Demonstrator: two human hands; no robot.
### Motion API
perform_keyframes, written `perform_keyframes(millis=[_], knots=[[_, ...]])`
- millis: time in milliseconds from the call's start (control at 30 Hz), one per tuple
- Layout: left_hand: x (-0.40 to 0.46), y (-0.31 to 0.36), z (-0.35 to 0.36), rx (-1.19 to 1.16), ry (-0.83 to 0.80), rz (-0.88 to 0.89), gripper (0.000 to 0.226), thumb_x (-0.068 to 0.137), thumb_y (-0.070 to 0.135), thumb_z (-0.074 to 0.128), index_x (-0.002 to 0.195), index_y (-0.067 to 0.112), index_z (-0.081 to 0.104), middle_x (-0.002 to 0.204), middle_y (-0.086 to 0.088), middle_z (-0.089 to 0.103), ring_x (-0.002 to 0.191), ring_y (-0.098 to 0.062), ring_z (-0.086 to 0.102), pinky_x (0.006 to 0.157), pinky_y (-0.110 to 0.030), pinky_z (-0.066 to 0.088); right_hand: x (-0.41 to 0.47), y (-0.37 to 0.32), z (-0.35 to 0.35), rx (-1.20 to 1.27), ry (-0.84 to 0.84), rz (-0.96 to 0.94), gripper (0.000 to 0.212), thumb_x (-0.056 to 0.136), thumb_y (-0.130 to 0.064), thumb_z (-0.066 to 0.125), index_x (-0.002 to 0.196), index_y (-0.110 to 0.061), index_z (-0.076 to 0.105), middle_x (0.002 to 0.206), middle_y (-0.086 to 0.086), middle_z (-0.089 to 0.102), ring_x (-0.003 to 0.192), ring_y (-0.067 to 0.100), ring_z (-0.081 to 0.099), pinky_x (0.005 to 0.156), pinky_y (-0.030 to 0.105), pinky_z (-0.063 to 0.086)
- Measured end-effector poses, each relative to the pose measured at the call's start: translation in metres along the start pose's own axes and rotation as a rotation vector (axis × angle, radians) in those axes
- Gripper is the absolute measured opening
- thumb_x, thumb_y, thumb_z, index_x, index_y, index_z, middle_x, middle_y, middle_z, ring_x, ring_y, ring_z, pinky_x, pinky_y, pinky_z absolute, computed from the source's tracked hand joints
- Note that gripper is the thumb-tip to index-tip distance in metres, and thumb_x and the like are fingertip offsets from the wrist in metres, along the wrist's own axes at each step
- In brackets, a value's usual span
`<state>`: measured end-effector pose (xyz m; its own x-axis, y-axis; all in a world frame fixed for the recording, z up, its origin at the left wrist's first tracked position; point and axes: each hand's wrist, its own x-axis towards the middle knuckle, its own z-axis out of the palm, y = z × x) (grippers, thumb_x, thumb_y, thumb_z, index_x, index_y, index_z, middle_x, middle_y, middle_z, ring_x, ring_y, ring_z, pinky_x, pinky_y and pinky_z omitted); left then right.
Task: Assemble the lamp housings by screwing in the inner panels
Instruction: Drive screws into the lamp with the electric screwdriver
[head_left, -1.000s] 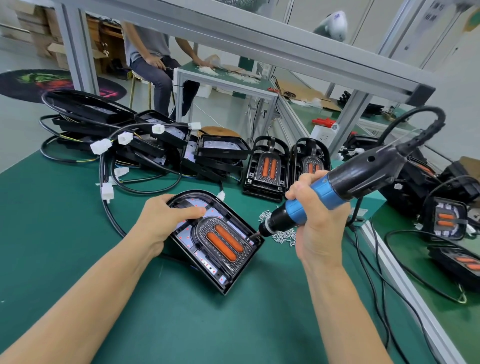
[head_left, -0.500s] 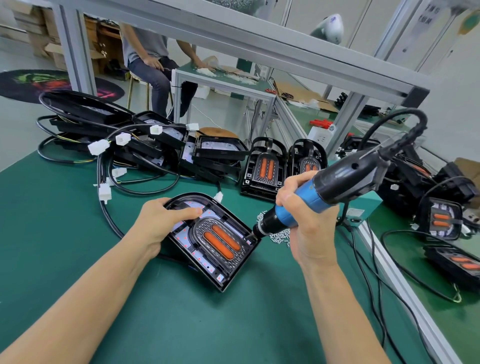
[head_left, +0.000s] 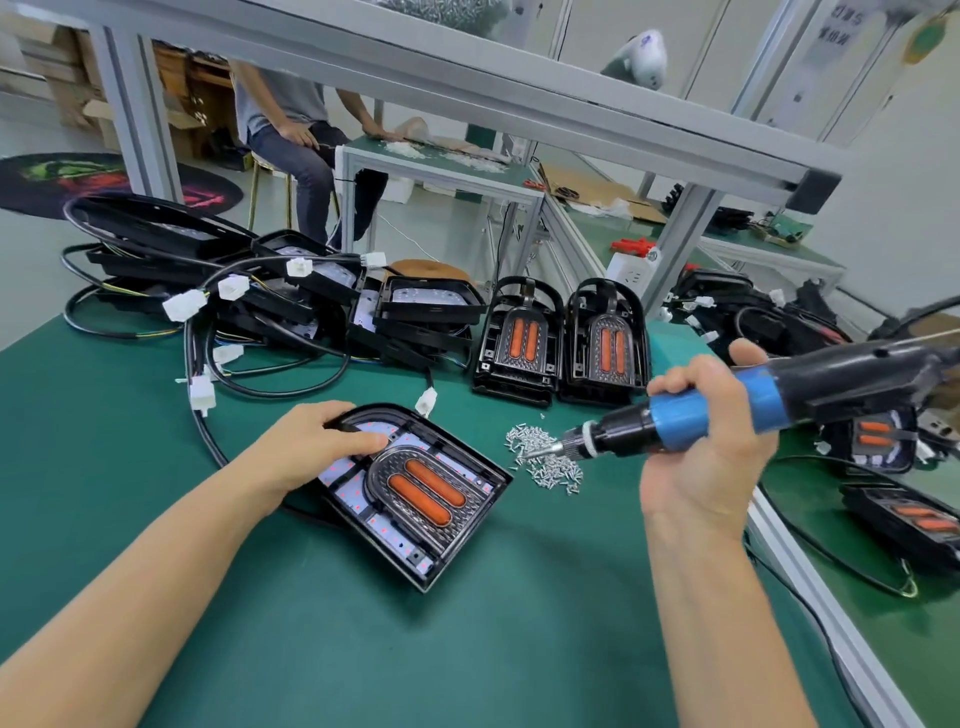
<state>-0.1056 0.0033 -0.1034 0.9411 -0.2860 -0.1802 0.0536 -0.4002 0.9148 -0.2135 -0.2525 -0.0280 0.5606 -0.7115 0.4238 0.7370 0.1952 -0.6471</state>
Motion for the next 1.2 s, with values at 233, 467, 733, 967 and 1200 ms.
perform_keyframes(millis=[233, 467, 733, 967, 1200], knots=[[0.004, 0.007, 0.005, 0.131, 0.071, -0.025, 0.054, 0.082, 0.034, 0.074, 0.130, 0.019, 0.057, 0.133, 0.002, 0.056, 0.125, -0.021, 0.048, 0.102, -0.034, 0.039, 0.016, -0.022, -0.026, -0.031, 0.083, -0.049, 0.025, 0.081, 0.001, 0.057, 0.097, -0.017, 0.052, 0.064, -0.005, 0.052, 0.054, 0.010, 0.053, 0.062, 0.027, 0.048], [0.011, 0.075, 0.057, 0.434, 0.139, 0.380, 0.005, 0.082, 0.022, 0.070, 0.084, 0.026, 0.069, 0.089, 0.011, 0.066, 0.096, -0.014, 0.061, 0.091, -0.032, 0.046, 0.012, -0.020, -0.041, -0.094, 0.122, -0.038, 0.027, 0.078, -0.003, 0.061, 0.100, -0.017, 0.053, 0.062, -0.004, 0.052, 0.056, 0.012, 0.053, 0.066, 0.032, 0.047], [0.050, 0.089, 0.137, 0.927, -0.202, 0.276, 0.015, 0.081, 0.006, 0.063, 0.087, 0.016, 0.073, 0.099, 0.000, 0.072, 0.095, -0.023, 0.066, 0.084, -0.036, 0.054, 0.009, -0.014, -0.035, -0.128, 0.101, -0.040, 0.027, 0.076, -0.005, 0.062, 0.099, -0.017, 0.053, 0.057, -0.006, 0.055, 0.055, 0.015, 0.054, 0.063, 0.027, 0.048], [0.056, 0.082, 0.146, 1.074, -0.151, 0.300, 0.017, 0.077, 0.009, 0.069, 0.092, 0.015, 0.072, 0.095, -0.001, 0.071, 0.087, -0.023, 0.065, 0.071, -0.030, 0.051, 0.010, -0.016, -0.039, -0.147, 0.090, -0.035, 0.029, 0.075, -0.005, 0.063, 0.100, -0.017, 0.053, 0.057, -0.006, 0.055, 0.057, 0.014, 0.054, 0.062, 0.027, 0.048], [0.056, 0.079, 0.149, 1.149, -0.141, 0.382, 0.012, 0.082, 0.006, 0.057, 0.084, 0.014, 0.066, 0.084, -0.002, 0.065, 0.080, -0.026, 0.061, 0.066, -0.028, 0.042, 0.008, -0.013, -0.039, -0.155, 0.077, -0.015, 0.028, 0.077, -0.005, 0.061, 0.100, -0.017, 0.052, 0.059, -0.007, 0.057, 0.058, 0.014, 0.055, 0.063, 0.027, 0.047]])
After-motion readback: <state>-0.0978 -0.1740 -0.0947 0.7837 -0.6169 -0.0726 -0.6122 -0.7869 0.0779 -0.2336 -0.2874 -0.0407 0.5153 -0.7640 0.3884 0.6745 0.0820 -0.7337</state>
